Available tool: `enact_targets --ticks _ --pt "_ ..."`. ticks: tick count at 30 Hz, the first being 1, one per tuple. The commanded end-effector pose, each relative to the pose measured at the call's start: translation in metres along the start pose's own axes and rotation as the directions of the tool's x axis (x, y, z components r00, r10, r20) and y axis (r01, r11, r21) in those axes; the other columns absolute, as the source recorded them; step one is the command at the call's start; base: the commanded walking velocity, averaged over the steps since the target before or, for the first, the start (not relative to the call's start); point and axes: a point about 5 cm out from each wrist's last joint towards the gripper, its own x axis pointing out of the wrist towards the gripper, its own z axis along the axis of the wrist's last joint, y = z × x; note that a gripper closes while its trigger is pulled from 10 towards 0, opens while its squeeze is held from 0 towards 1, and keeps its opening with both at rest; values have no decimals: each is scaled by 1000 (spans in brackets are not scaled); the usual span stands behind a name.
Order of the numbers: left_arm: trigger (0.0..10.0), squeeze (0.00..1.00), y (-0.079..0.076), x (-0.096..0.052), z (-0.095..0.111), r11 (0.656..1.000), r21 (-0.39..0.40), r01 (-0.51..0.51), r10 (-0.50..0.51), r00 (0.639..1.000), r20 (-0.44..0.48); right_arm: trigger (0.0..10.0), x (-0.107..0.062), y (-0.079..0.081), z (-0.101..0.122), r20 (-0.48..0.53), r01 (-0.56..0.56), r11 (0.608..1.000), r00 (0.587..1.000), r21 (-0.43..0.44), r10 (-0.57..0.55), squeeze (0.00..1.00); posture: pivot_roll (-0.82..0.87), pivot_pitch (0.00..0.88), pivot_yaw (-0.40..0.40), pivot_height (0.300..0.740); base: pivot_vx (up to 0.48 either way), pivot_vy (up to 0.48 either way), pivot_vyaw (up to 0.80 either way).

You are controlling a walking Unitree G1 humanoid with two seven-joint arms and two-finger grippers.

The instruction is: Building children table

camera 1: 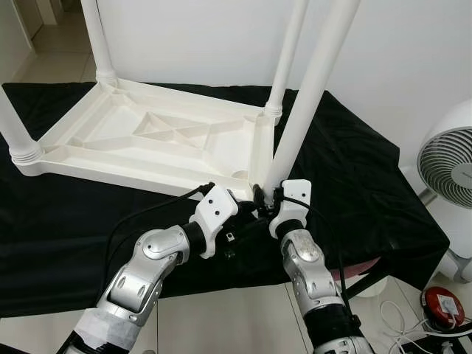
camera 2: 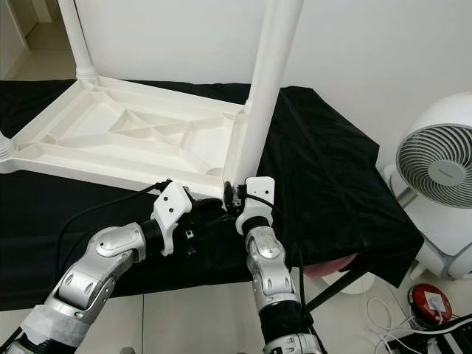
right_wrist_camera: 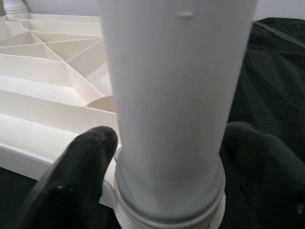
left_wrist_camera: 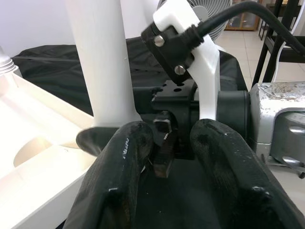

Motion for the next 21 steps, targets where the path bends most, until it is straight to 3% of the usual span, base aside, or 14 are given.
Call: enact_targets --ticks 1,7,8,9,10,11,12,14,19,21 --pt "10000 0 -1 3 -1 1000 -8 1 -1 1000 -8 10000 -1 -6 3 15 -3 1000 1000 18 3 1000 -61 0 -80 740 0 0 0" --pt "10000 0 0 4 -1 1000 -8 -4 4 1000 -4 10000 -3 -21 11 42 -56 998 998 -9 57 1000 -63 0 -85 740 0 0 0" --pt "10000 0 0 5 -1 1000 -8 -5 5 1000 -3 10000 -3 -27 11 31 -98 995 995 -16 98 918 -63 0 -85 740 0 0 0" --pt "10000 0 1 5 -1 1000 -7 -5 5 1000 -1 10000 -3 -32 11 25 -137 990 990 -28 138 694 -63 0 -85 740 0 0 0" --pt "10000 0 1 5 -1 1000 -7 -5 5 1000 -1 10000 -3 -32 11 25 -137 990 990 -28 138 694 -63 0 -85 740 0 0 0" --pt "10000 0 1 5 -1 1000 -4 -7 7 1000 -1 10000 -1 -37 12 10 -178 984 984 -29 179 0 -65 0 -84 740 0 0 0" --pt "10000 0 1 5 -1 1000 -4 -7 7 1000 -1 10000 -1 -37 12 10 -178 984 984 -29 179 0 -65 0 -84 740 0 0 0" --pt "10000 0 3 6 -1 1000 5 -7 7 1000 0 10000 7 -47 14 -27 -322 943 947 -82 320 0 -68 0 -78 740 0 0 0" --pt "10000 0 4 7 0 1000 9 -4 4 1000 2 10000 11 -47 16 -44 -392 914 920 -104 390 0 -71 0 -73 740 0 0 0" --pt "10000 0 5 9 1 1000 16 2 -2 1000 3 10000 17 -43 18 -74 -492 859 871 -141 486 0 -66 0 -73 740 0 0 0"
